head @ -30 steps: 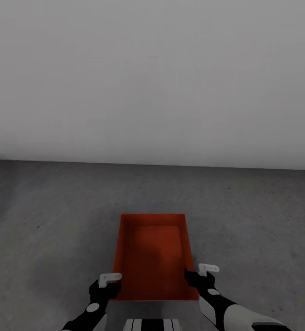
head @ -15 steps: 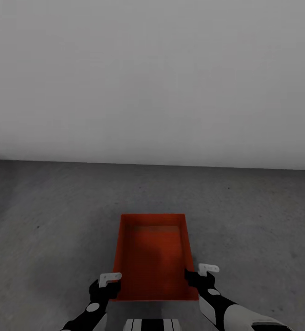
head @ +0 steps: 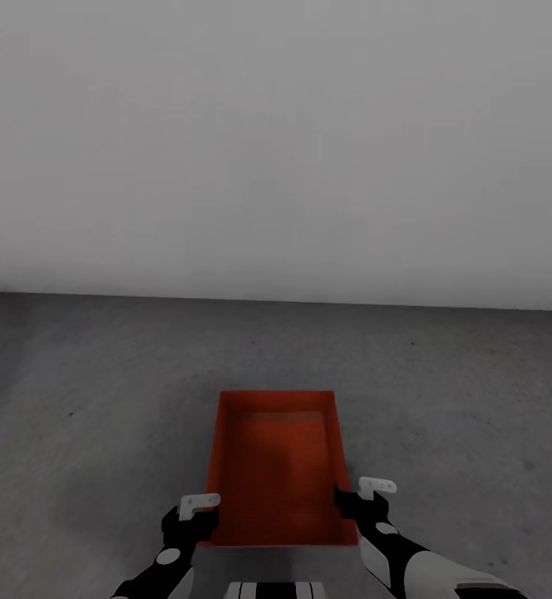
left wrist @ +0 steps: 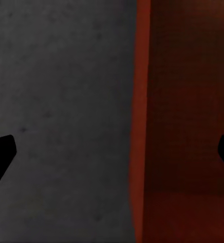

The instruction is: Move the two storage containers from the living room to the garage. In the garage, place one container on the floor and stack the other container on top of it (either order is fine).

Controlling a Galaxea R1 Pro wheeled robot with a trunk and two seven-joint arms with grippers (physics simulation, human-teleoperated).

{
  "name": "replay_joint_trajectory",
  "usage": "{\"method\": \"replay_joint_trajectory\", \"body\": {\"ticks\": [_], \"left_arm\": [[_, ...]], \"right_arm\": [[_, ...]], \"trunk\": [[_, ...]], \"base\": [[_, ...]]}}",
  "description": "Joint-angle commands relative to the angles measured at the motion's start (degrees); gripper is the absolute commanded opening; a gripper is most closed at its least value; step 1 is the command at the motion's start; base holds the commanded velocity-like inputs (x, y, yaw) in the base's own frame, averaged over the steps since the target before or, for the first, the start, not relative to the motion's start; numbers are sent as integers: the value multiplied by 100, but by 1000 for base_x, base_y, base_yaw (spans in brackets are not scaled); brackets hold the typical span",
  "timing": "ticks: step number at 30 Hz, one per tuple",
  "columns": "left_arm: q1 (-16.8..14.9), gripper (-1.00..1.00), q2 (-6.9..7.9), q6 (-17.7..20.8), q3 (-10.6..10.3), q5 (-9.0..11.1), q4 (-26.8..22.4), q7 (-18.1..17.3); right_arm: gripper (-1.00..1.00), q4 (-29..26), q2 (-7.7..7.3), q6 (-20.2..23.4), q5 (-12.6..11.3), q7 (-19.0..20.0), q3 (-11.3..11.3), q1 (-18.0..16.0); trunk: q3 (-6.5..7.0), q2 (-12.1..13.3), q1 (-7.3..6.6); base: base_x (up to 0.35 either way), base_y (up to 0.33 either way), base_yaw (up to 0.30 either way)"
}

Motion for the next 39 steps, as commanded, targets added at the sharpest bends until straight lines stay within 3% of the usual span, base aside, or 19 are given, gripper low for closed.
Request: {"method": "replay_joint_trajectory", "body": {"ticks": [1,33,39], "left_arm": [[-3,100,1,-17,-38,21,5,35],[-4,100,10,-30,-45,20,-19,35],[-4,100,10,-288,-46,27,24,35]], "right_arm": [[100,5,2,-27,-43,5,-9,-3],[100,5,-5,-34,10,15,-7,-3],[100,13,-7,-76,106,97,29,-1]], "trunk": [[15,40,-23],[590,1324,-726],[697,1564,-858]], "base": [[0,0,0],[0,0,0],[0,0,0]]}}
